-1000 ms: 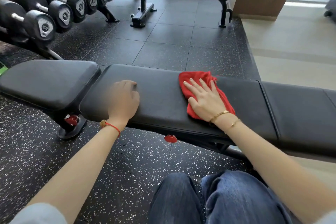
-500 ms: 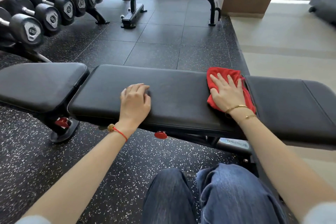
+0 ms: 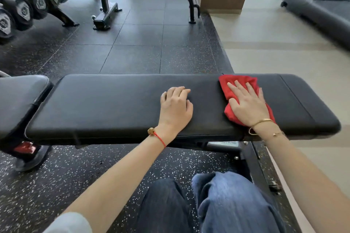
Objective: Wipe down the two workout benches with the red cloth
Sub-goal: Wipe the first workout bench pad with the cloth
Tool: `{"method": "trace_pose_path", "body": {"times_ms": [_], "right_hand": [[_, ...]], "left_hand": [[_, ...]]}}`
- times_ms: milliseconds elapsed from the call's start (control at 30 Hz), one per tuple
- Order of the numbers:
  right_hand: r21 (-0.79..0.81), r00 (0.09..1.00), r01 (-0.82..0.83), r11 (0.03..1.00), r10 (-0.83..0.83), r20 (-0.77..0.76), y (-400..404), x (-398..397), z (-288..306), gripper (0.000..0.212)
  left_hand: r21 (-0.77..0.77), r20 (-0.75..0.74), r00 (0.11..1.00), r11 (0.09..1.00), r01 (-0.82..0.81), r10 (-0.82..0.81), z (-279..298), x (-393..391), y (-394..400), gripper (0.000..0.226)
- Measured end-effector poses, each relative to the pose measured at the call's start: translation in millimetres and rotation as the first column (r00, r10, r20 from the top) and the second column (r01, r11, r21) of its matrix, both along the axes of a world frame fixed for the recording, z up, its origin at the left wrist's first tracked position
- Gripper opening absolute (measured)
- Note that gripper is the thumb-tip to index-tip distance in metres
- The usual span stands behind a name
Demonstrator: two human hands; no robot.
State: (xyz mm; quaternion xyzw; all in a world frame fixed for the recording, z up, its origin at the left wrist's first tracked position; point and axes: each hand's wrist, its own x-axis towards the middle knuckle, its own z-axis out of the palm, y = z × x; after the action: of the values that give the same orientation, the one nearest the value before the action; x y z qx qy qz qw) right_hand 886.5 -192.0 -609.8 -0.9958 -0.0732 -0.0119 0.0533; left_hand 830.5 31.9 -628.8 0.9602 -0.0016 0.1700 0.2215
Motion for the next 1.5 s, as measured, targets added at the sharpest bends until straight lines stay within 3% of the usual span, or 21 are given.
{"method": "trace_pose_path", "body": {"times_ms": [133,367,667,900,1100,1300,1400,1500], "right_hand": [[0.042,0.999,0.008,0.999,-0.006,-0.036,13.3,19.2,2.5,0.056],[0.030,0.990,-0.138,0.990,0.137,0.008,-13.5,-61.1,0.2,0.065],[0.053,0.997,0.023,0.998,-0.019,-0.070,24.9,41.2,6.4,0.055],[0.034,0.986,-0.168,0.985,0.168,-0.006,15.8,-16.1,-0.1,0.058],[0.075,0.999,-0.012,0.997,0.009,0.044,-29.6,-29.4,-1.3,0.062],[0.079,0.966,0.256,0.963,-0.253,-0.047,-63.3,38.6,4.2,0.055],[0.096,0.972,0.232,0.968,-0.227,-0.060,-44.4,60.1,5.0,0.055],[0.110,0.994,0.104,0.989,-0.100,-0.042,-17.7,53.4,4.8,0.054]], "left_hand": [[0.042,-0.011,1.000,0.999,-0.018,0.018,-7.7,0.8,-1.9,0.039],[0.046,0.003,1.000,0.999,-0.015,0.015,-9.9,0.2,-0.9,0.040],[0.057,-0.019,1.000,0.998,-0.021,0.022,-9.2,-0.7,-2.9,0.040],[0.041,0.001,1.000,0.999,-0.022,0.022,-9.9,-0.4,-1.3,0.039],[0.038,0.000,1.000,0.999,-0.010,0.010,-9.7,-1.1,-0.4,0.039],[0.034,-0.002,1.000,0.999,-0.006,0.006,-8.9,-1.4,-1.5,0.039],[0.062,0.003,1.000,0.998,-0.013,0.013,-8.9,-0.7,-2.0,0.038],[0.066,0.018,1.000,0.998,-0.018,0.017,-9.2,-0.7,-1.9,0.037]]}}
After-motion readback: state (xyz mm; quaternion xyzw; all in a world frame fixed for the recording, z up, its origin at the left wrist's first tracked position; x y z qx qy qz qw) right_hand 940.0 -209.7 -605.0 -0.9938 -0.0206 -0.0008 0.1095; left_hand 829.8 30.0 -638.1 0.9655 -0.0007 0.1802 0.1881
